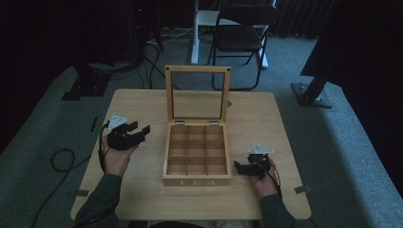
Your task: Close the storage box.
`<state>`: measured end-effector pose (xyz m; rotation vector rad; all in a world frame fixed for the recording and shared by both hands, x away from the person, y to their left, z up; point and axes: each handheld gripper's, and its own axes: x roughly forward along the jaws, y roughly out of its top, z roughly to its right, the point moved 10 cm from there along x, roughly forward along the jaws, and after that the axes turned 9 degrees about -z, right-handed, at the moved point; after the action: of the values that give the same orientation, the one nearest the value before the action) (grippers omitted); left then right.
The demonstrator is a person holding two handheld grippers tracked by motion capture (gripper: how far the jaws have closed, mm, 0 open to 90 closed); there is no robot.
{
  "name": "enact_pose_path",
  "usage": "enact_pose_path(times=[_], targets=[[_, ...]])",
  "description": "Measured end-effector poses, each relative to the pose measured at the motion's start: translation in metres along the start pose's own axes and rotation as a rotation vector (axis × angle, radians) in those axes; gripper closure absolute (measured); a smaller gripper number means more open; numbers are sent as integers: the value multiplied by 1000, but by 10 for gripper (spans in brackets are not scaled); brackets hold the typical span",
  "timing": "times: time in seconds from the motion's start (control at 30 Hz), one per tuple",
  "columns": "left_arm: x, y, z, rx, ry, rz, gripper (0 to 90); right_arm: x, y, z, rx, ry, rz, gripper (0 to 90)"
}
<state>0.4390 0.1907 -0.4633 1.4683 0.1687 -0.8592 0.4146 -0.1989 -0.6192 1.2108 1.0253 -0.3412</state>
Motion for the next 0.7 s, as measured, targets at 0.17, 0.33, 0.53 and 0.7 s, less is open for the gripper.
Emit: enact_pose_path(times=[0.17, 0.33, 0.53, 0.7], targets=[[5, 6, -2, 4, 3, 0, 423, 0, 0, 0, 1, -1, 0, 123], [9, 10, -4, 5, 8, -4, 424, 0, 0, 0, 1, -1, -1, 123], [11, 15, -3, 9, 2, -10, 425, 0, 0, 0, -3, -3, 1, 123], [16, 22, -5, 9, 10, -16, 425, 0, 0, 0, -2, -2, 1, 123]])
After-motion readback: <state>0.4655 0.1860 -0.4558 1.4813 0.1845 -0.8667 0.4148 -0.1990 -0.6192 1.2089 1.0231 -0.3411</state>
